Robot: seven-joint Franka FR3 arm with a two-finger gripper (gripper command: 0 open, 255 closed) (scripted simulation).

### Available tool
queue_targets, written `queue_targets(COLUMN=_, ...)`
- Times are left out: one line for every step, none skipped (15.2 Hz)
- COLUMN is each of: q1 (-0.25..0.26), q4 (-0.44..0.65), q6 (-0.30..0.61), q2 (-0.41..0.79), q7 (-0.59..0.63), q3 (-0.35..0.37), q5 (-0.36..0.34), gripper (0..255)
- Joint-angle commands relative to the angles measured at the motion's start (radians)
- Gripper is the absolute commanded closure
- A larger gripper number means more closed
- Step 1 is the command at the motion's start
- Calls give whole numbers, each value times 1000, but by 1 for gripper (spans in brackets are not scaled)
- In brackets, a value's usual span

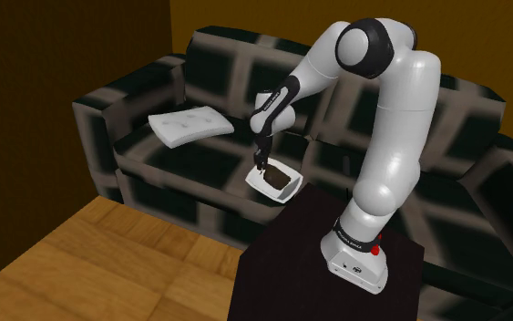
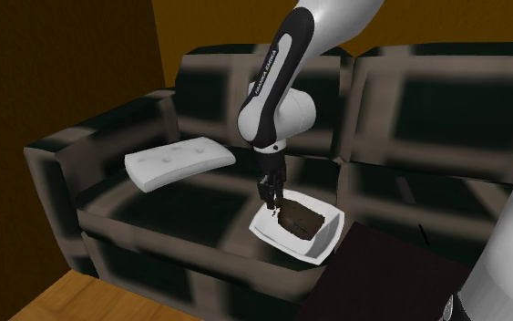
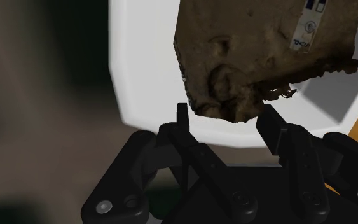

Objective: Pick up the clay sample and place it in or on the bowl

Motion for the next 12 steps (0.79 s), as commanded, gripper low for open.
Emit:
queue_targets(q1=0, q4=0, q6=0, q2=0, q7=0, q3=0, q5=0, gripper=255)
queue_targets(q1=0, q4=0, q6=0, q2=0, q7=0, q3=0, q5=0, gripper=0)
queue_targets(q1=0, q4=0, q6=0, q2=0, q7=0, q3=0, q5=0, gripper=0)
queue_targets(q1=0, q4=0, q6=0, q2=0, q7=0, q3=0, q5=0, gripper=0)
queue_targets(q1=0, q4=0, q6=0, q2=0, q7=0, q3=0, q5=0, gripper=0)
queue_targets(q1=0, q4=0, q6=0, q2=0, q7=0, q3=0, q5=0, gripper=0)
queue_targets(q1=0, q4=0, q6=0, q2=0, q7=0, q3=0, q5=0, gripper=0)
queue_targets(q1=3, q4=4, q6=-32, q2=-29, q7=3, q3=-2, q5=-4, gripper=0)
queue_targets(q1=6, q4=9, q6=-65, q2=-57, q7=6, q3=-3, q5=-8, gripper=0)
queue_targets(q1=8, q4=15, q6=-98, q2=-84, q7=8, q3=-4, q5=-11, gripper=0)
queue_targets(q1=10, q4=21, q6=-124, q2=-104, q7=10, q3=-5, q5=-14, gripper=0)
queue_targets(q1=10, q4=21, q6=-124, q2=-104, q7=10, q3=-5, q5=-14, gripper=0)
